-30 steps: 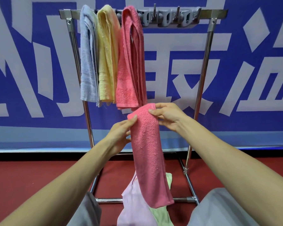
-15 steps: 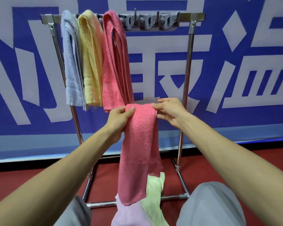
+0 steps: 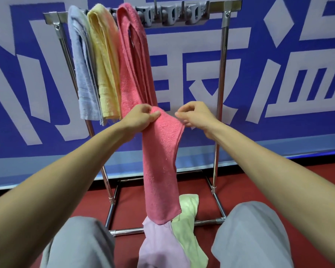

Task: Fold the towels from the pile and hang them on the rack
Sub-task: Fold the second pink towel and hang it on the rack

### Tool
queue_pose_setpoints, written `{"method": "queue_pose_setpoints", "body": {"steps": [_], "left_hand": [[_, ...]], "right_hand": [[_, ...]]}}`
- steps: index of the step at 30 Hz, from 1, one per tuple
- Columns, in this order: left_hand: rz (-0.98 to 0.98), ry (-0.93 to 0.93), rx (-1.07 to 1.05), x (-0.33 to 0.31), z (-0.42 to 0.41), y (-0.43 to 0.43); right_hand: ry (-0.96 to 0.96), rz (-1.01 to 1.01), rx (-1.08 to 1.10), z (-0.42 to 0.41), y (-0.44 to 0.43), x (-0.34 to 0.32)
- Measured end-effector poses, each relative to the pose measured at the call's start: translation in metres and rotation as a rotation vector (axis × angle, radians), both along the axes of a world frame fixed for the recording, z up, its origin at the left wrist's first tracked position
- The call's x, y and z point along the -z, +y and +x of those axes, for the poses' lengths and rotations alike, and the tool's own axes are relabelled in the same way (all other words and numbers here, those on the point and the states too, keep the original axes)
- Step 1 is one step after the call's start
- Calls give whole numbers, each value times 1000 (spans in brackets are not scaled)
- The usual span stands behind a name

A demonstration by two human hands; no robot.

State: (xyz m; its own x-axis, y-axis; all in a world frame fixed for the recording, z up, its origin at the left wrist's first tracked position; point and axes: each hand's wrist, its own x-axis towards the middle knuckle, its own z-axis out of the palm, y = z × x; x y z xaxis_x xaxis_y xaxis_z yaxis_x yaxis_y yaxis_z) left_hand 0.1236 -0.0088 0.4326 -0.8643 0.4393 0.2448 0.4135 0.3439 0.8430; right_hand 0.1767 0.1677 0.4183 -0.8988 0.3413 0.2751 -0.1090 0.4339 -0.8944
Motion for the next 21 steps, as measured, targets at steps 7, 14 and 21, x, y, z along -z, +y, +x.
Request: {"method": "queue_pose_setpoints", "body": {"steps": [7, 14, 21], "left_hand": [[-47, 98, 33, -19, 5, 2], [21, 32, 87, -34, 5, -5], [71, -44, 159, -50, 6, -6]], "right_hand": [[-95, -315, -401, -1, -13, -11], [-213, -176, -589, -3, -12, -19], [-35, -148, -598, 3, -8, -38]]}}
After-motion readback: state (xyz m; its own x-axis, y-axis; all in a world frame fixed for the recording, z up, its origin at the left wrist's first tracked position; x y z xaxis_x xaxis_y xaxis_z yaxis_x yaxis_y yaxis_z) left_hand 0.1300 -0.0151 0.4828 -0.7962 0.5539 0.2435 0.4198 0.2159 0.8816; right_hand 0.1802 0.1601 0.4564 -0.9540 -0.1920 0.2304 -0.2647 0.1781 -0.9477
